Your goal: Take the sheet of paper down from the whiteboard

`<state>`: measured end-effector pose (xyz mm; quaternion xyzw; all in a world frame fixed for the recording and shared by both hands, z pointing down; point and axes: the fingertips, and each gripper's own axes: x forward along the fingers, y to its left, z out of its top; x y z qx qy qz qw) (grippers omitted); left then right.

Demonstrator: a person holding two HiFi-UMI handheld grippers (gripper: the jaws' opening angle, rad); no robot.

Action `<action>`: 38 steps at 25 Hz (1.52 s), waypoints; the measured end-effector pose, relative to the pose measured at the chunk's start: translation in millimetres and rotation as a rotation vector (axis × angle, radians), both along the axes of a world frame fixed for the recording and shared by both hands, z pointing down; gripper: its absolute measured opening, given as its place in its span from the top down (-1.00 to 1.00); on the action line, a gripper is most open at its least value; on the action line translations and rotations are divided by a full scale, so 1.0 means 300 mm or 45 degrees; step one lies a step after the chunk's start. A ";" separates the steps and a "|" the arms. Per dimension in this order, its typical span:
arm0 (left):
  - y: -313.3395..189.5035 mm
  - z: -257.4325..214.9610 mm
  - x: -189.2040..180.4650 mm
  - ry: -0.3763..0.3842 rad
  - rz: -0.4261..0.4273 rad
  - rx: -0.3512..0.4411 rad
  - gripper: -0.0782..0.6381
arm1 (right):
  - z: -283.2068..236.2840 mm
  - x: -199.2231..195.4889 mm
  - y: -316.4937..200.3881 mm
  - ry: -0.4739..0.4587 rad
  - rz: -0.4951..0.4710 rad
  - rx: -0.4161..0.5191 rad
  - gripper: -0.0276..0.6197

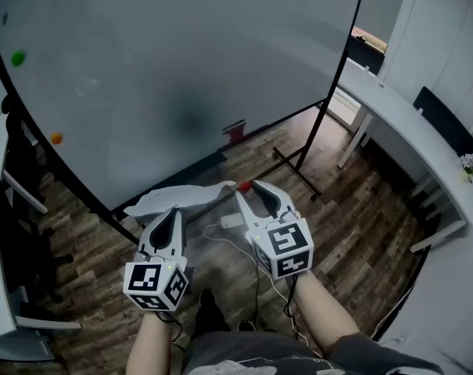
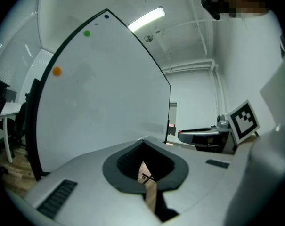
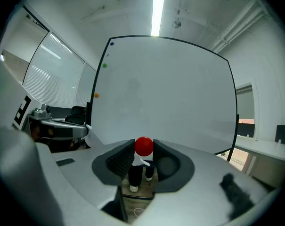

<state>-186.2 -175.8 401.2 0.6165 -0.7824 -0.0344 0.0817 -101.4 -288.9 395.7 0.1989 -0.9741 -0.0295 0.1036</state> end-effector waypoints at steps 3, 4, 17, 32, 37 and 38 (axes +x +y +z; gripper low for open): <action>0.058 0.007 0.046 0.010 -0.060 -0.001 0.75 | 0.010 0.054 0.043 0.002 -0.043 -0.003 0.52; 0.076 0.011 0.059 0.014 -0.081 -0.003 0.75 | 0.013 0.069 0.058 0.001 -0.058 -0.005 0.52; 0.212 0.005 0.218 -0.016 -0.160 -0.030 0.75 | 0.020 0.181 0.195 0.007 -0.180 0.011 0.52; 0.465 0.025 0.208 -0.020 -0.147 -0.039 0.75 | 0.016 0.182 0.453 0.030 -0.165 0.022 0.52; 0.573 0.008 0.232 -0.032 -0.126 -0.026 0.75 | 0.010 0.223 0.569 0.025 -0.144 0.023 0.52; 0.594 0.005 0.237 -0.033 -0.124 -0.022 0.75 | 0.008 0.231 0.593 0.025 -0.142 0.026 0.52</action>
